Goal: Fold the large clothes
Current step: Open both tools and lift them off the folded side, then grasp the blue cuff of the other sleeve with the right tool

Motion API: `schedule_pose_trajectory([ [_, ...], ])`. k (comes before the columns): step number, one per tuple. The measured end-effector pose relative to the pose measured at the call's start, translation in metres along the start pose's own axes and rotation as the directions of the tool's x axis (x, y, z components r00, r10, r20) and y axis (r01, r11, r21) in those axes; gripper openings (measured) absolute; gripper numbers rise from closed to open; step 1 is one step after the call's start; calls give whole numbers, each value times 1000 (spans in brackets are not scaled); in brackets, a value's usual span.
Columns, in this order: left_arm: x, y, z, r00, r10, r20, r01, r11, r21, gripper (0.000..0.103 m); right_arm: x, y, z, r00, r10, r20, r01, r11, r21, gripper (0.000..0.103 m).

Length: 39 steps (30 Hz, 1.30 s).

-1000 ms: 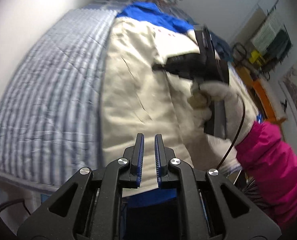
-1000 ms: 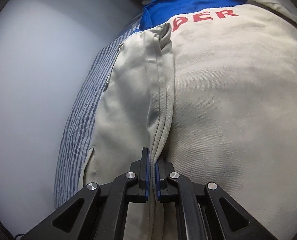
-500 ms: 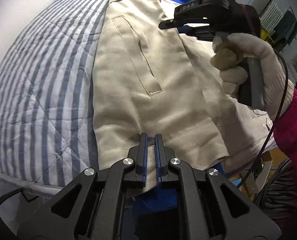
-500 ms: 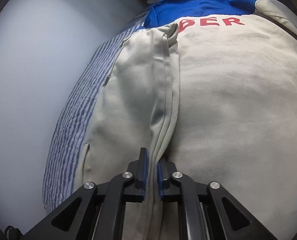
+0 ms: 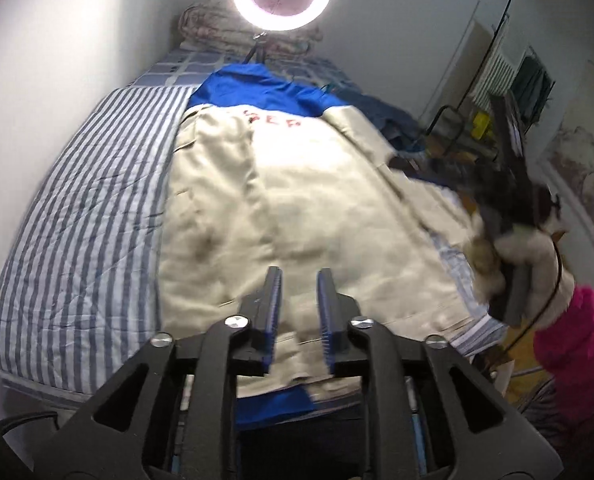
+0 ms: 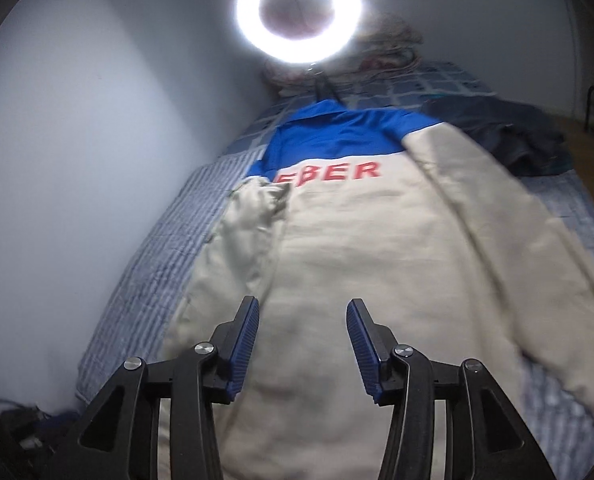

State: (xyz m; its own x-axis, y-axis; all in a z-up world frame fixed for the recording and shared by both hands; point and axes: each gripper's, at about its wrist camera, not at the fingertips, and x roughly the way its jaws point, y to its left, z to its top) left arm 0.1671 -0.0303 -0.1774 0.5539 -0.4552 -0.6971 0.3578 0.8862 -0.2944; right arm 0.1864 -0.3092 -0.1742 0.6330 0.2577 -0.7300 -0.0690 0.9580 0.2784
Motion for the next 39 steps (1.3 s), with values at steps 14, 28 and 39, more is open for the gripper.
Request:
schedule_pose_trajectory([
  [14, -18, -73, 30, 989, -138, 44, 134, 987, 93, 47, -135, -183, -63, 966, -258, 17, 246, 939, 239, 50],
  [28, 62, -60, 16, 991, -83, -106, 89, 995, 48, 47, -124, -367, -134, 984, -176, -5, 123, 671, 731, 52],
  [39, 85, -76, 14, 988, -62, -142, 79, 990, 117, 47, -97, -406, -149, 986, -168, 6, 97, 600, 794, 52],
])
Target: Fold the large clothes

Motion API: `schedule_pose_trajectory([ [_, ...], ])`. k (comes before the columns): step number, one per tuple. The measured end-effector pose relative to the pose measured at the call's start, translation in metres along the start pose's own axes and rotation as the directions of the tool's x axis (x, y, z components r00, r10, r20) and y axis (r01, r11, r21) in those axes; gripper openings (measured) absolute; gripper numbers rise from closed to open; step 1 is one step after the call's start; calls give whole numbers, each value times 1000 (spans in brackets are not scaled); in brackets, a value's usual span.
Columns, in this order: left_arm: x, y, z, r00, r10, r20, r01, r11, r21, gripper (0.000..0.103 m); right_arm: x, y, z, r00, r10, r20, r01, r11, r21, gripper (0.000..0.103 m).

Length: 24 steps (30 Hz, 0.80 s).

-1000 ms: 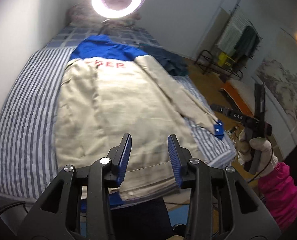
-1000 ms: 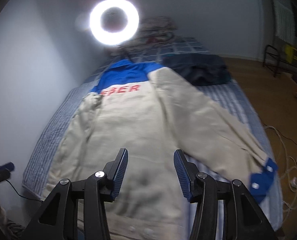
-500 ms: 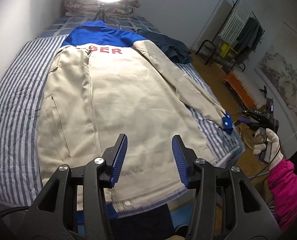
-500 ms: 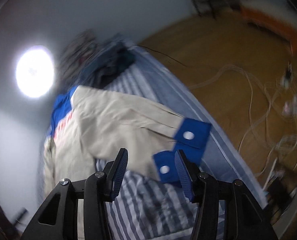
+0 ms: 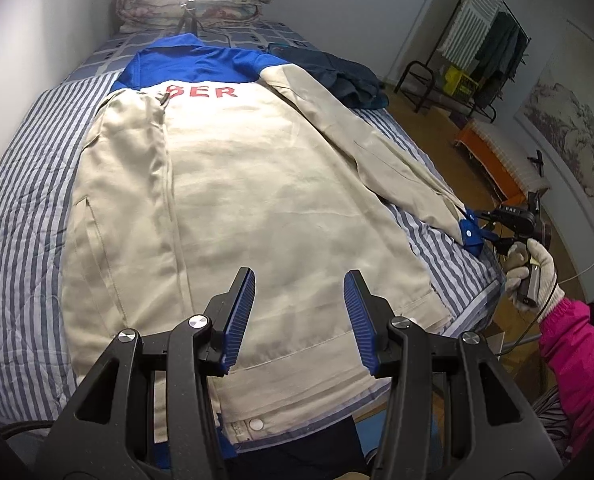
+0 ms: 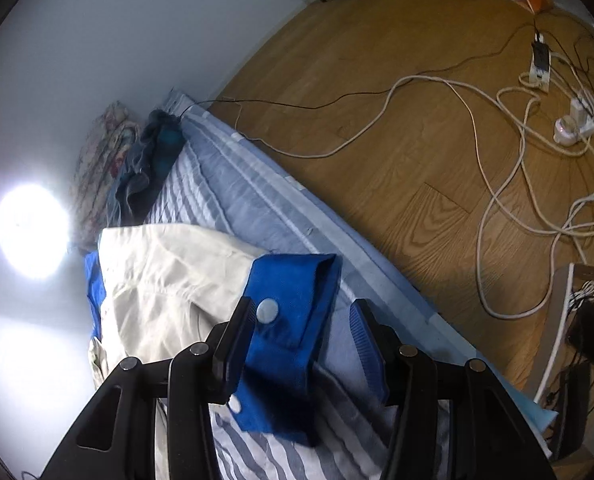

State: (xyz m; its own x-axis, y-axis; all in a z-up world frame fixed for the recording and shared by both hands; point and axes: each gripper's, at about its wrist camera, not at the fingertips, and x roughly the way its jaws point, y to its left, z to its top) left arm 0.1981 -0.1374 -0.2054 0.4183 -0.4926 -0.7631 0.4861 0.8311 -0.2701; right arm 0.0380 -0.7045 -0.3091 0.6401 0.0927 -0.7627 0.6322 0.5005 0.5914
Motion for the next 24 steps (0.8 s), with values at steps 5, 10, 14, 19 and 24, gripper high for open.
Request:
schedule_pose_trajectory([
  [5, 5, -5, 3, 1000, 4, -4, -4, 1000, 20, 47, 5, 10, 2, 1000, 21, 8, -20, 999, -35, 47],
  [10, 8, -2, 5, 1000, 4, -8, -4, 1000, 12, 47, 2, 34, -3, 1000, -1, 16, 3, 989, -150, 14],
  [14, 5, -1, 7, 1000, 3, 2, -3, 1000, 10, 47, -16, 61, -13, 998, -9, 65, 24, 971, -238, 7],
  [19, -5, 9, 12, 999, 5, 31, -4, 1000, -24, 47, -44, 118, -42, 994, 8, 109, 37, 912, -408, 6],
  [24, -20, 26, 18, 997, 18, 76, -11, 996, -92, 47, -69, 191, -101, 990, 82, 114, 7, 779, -626, 6],
])
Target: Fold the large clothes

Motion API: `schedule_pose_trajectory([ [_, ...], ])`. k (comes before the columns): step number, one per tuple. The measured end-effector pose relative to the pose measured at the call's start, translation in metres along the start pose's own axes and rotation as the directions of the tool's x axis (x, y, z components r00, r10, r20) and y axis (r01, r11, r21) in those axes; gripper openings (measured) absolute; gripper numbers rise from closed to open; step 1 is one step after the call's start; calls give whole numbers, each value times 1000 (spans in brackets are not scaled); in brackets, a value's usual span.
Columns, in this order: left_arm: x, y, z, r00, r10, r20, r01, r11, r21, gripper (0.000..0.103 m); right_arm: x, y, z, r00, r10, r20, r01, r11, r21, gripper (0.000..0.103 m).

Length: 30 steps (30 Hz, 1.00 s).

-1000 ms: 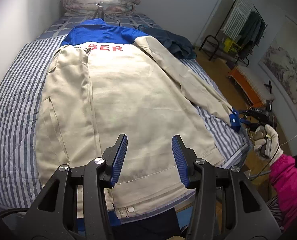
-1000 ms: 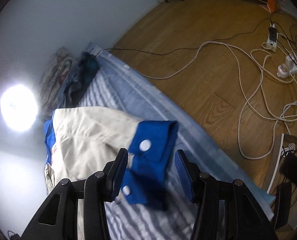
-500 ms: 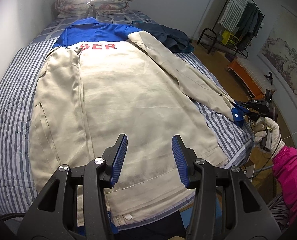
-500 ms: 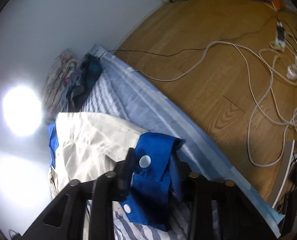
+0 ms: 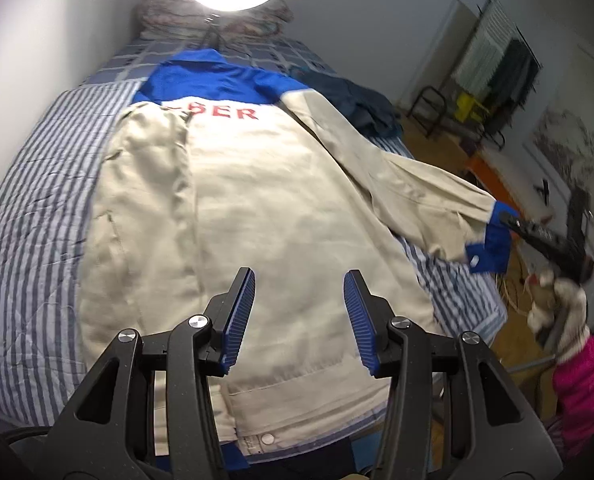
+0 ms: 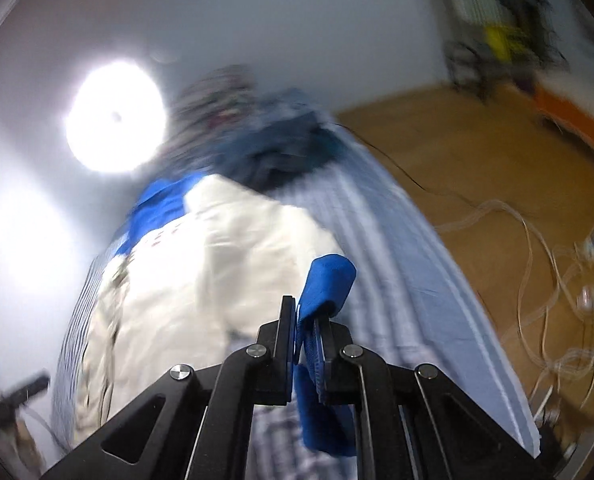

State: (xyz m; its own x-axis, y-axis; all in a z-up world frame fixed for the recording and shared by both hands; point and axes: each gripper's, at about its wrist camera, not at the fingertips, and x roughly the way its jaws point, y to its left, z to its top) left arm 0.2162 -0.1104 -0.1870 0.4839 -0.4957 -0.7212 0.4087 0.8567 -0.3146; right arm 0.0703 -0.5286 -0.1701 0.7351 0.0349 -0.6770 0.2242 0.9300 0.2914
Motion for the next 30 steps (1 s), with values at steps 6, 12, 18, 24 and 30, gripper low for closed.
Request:
schedule_pose_trajectory([
  [6, -19, 27, 6, 998, 27, 50, -23, 996, -82, 47, -2, 102, -33, 995, 85, -49, -95, 958, -271, 6],
  [12, -26, 55, 1, 996, 64, 56, -55, 987, -153, 47, 29, 189, -112, 968, 100, -230, -214, 808, -549, 5],
  [18, -15, 70, -13, 996, 86, 7, -83, 980, -179, 47, 53, 222, -191, 924, 19, -381, -310, 620, -721, 5],
  [24, 16, 65, -35, 995, 28, -93, -46, 981, -187, 47, 49, 210, -183, 913, 40, -406, -336, 635, -695, 5],
  [30, 47, 48, -55, 978, -97, -187, 49, 969, -242, 47, 19, 196, -156, 857, 222, -465, -483, 660, -575, 34],
])
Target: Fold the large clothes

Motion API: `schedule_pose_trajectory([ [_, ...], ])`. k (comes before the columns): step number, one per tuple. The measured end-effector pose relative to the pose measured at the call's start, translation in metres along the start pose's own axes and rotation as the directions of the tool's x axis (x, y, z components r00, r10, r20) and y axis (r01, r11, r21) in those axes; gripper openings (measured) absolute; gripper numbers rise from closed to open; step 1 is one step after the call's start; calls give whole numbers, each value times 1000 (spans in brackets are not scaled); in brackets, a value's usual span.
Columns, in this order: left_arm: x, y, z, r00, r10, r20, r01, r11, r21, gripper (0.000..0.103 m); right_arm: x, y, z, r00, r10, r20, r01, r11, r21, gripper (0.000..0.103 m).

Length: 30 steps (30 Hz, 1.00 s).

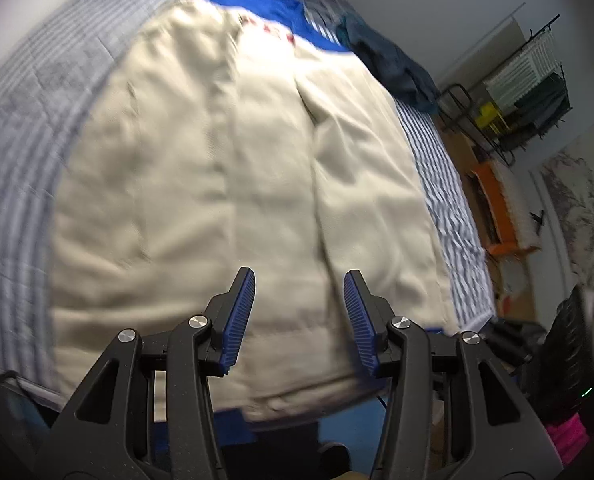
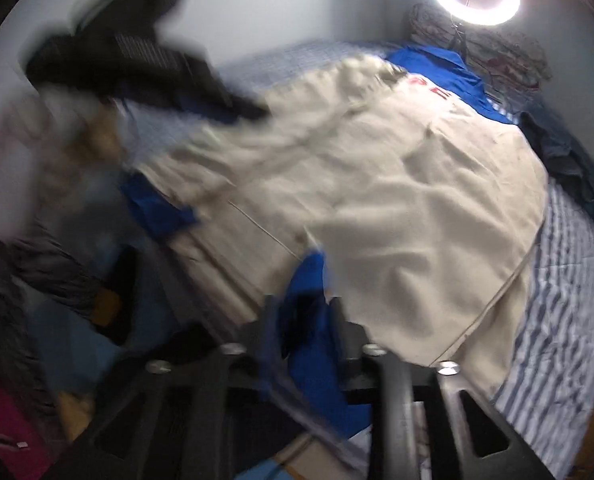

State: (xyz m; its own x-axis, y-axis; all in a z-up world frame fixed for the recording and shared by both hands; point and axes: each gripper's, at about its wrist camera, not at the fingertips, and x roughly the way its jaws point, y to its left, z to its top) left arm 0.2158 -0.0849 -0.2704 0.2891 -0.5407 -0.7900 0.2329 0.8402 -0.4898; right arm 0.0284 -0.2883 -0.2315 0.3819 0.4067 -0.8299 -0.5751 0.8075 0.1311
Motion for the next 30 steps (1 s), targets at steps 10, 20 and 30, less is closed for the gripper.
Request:
schedule_pose_trajectory([
  [10, 50, -18, -30, 986, -78, -145, 71, 996, -54, 47, -24, -142, -12, 990, -10, 140, -64, 855, 515, 53],
  [20, 77, -36, -47, 976, -111, -187, 108, 994, -26, 14, 52, -180, 2, 995, 101, 10, -85, 778, 622, 38],
  [30, 57, -64, -52, 963, -220, -155, 217, 976, -34, 4, 17, -183, 15, 998, 40, 56, -66, 794, 604, 3],
])
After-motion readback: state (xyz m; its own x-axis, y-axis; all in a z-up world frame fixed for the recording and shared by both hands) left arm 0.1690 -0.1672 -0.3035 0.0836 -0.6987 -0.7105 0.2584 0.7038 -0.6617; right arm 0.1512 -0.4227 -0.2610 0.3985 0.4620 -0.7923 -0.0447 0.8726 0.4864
